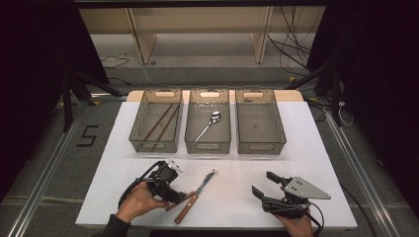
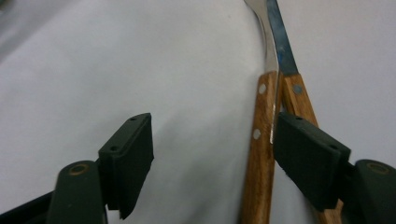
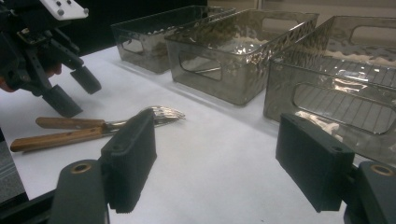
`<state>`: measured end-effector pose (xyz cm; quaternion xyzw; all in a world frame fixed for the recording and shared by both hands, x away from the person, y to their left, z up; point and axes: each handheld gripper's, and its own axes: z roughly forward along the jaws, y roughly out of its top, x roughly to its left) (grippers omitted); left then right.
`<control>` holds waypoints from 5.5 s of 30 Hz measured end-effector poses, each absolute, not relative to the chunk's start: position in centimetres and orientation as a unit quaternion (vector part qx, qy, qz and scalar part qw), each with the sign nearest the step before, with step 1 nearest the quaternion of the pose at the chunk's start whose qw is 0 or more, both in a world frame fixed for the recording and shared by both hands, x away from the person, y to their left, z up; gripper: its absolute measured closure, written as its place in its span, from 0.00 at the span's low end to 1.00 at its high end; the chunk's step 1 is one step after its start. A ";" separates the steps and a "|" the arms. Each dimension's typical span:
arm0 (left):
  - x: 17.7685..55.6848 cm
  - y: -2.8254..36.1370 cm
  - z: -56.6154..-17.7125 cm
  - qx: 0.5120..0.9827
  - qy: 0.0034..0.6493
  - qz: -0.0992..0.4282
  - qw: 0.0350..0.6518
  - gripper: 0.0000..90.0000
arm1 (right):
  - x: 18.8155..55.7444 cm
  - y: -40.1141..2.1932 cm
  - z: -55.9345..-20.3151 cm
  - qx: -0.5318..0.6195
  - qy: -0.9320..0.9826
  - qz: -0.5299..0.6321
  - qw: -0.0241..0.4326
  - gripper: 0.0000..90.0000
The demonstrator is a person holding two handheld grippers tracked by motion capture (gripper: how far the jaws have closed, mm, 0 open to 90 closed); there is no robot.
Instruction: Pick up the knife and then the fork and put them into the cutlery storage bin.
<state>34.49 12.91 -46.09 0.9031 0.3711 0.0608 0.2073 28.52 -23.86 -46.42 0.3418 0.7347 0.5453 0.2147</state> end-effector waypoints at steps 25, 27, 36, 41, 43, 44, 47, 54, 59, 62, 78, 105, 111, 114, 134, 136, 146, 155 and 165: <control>32.8 11.7 -46.9 0.920 0.337 0.065 0.188 0.75 | 28.5 -23.7 -46.4 0.339 0.737 0.543 0.217 0.32; 32.9 11.7 -47.0 0.919 0.339 0.065 0.191 0.80 | 28.5 -23.6 -46.4 0.339 0.737 0.543 0.217 0.32; 33.0 12.0 -46.9 0.914 0.339 0.050 0.215 0.89 | 28.5 -23.6 -46.4 0.339 0.737 0.543 0.217 0.32; 33.5 12.7 -46.7 0.910 0.346 0.055 0.223 0.89 | 28.5 -23.7 -46.4 0.339 0.737 0.544 0.217 0.32; 33.7 13.1 -46.4 0.905 0.353 0.054 0.231 0.89 | 28.5 -23.6 -46.4 0.338 0.737 0.544 0.216 0.32; 33.8 13.3 -46.2 0.903 0.355 0.054 0.235 0.89 | 28.4 -23.6 -46.4 0.338 0.737 0.545 0.215 0.32; 33.9 13.7 -45.2 0.900 0.353 0.049 0.252 0.89 | 28.4 -23.3 -46.3 0.335 0.738 0.545 0.215 0.32; 33.9 12.5 -43.6 0.905 0.319 0.023 0.280 0.89 | 28.0 -21.9 -45.5 0.298 0.757 0.537 0.222 0.32; 33.9 10.7 -43.0 0.914 0.291 0.010 0.283 0.89 | 27.4 -20.1 -44.6 0.249 0.781 0.518 0.245 0.32; 34.0 9.8 -42.6 0.917 0.279 0.006 0.284 0.89 | 27.1 -18.8 -44.5 0.206 0.801 0.497 0.264 0.32; 34.4 6.6 -41.3 0.942 0.213 -0.028 0.259 0.89 | 26.6 -13.4 -45.2 0.056 0.848 0.388 0.355 0.38; 33.9 5.3 -41.2 0.951 0.181 -0.051 0.245 0.89 | 25.1 -11.7 -48.0 -0.084 0.832 0.241 0.492 0.74; 33.8 5.3 -41.2 0.950 0.183 -0.056 0.245 0.89 | 24.9 -11.6 -48.2 -0.108 0.829 0.228 0.499 0.82; 33.9 5.3 -41.2 0.948 0.187 -0.059 0.249 0.89 | 24.8 -11.6 -48.4 -0.120 0.830 0.217 0.500 0.85; 34.4 10.1 -37.2 0.889 0.274 0.030 0.364 0.32 | 26.2 -13.6 -46.6 -0.067 0.848 0.210 0.482 0.86; 34.5 10.6 -36.8 0.881 0.283 0.038 0.377 0.30 | 26.4 -14.0 -46.4 -0.054 0.848 0.211 0.484 0.86; 34.4 12.8 -38.4 0.855 0.329 0.071 0.394 0.23 | 29.5 -16.9 -43.1 0.085 0.858 0.275 0.425 0.86; 33.8 12.8 -40.8 0.848 0.357 0.092 0.380 0.20 | 34.3 -20.1 -39.5 0.245 0.835 0.388 0.303 0.86; 33.6 13.0 -42.2 0.846 0.366 0.088 0.377 0.19 | 39.4 -22.7 -37.0 0.356 0.797 0.447 0.198 0.86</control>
